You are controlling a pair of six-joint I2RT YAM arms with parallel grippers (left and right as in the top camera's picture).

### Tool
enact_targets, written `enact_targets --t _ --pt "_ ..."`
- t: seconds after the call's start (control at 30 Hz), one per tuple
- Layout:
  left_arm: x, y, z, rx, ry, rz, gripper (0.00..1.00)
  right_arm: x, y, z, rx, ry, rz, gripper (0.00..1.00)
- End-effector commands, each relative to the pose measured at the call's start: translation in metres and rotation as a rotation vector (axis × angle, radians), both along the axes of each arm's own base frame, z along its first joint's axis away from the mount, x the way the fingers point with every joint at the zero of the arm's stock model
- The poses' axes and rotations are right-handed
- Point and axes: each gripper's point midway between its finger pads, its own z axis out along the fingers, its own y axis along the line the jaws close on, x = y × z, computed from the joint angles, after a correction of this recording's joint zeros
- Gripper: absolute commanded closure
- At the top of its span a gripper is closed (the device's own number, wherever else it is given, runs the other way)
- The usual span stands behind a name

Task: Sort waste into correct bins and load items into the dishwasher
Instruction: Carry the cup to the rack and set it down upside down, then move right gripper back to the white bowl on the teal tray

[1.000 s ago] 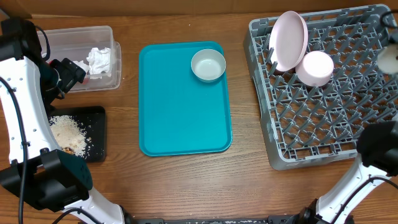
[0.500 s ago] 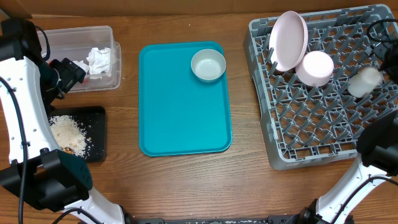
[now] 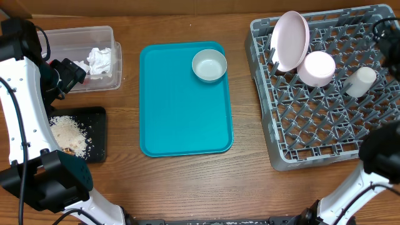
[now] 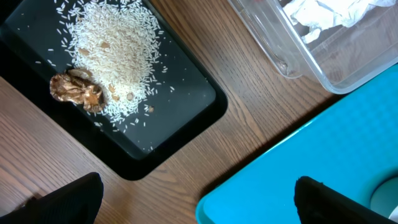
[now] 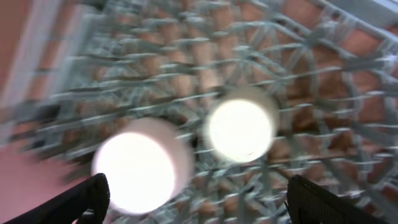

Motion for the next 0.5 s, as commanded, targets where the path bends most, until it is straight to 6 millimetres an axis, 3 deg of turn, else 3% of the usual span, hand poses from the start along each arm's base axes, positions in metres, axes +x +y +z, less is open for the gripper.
enact_targets --t 0.0,0.1,0.2,0.37,0.47 --pt "0.002 -0.001 -0.001 -0.005 -0.001 0.007 0.0 0.003 0.06 0.075 0.077 -0.231 0.195 0.07" --pt "0.002 -0.001 -0.001 -0.005 -0.001 0.007 0.0 0.005 0.107 0.1 0.071 -0.305 0.371 0.07" --pt "0.002 -0.001 -0.001 -0.005 -0.001 0.007 0.0 0.008 0.159 0.108 0.052 -0.324 0.531 0.07" --pt "0.002 -0.001 -0.001 -0.005 -0.001 0.007 0.0 0.011 0.253 0.097 0.037 -0.316 0.807 0.07" --pt "0.002 -0.001 -0.001 -0.005 -0.001 0.007 0.0 0.016 0.301 0.079 0.013 -0.307 0.905 0.07"
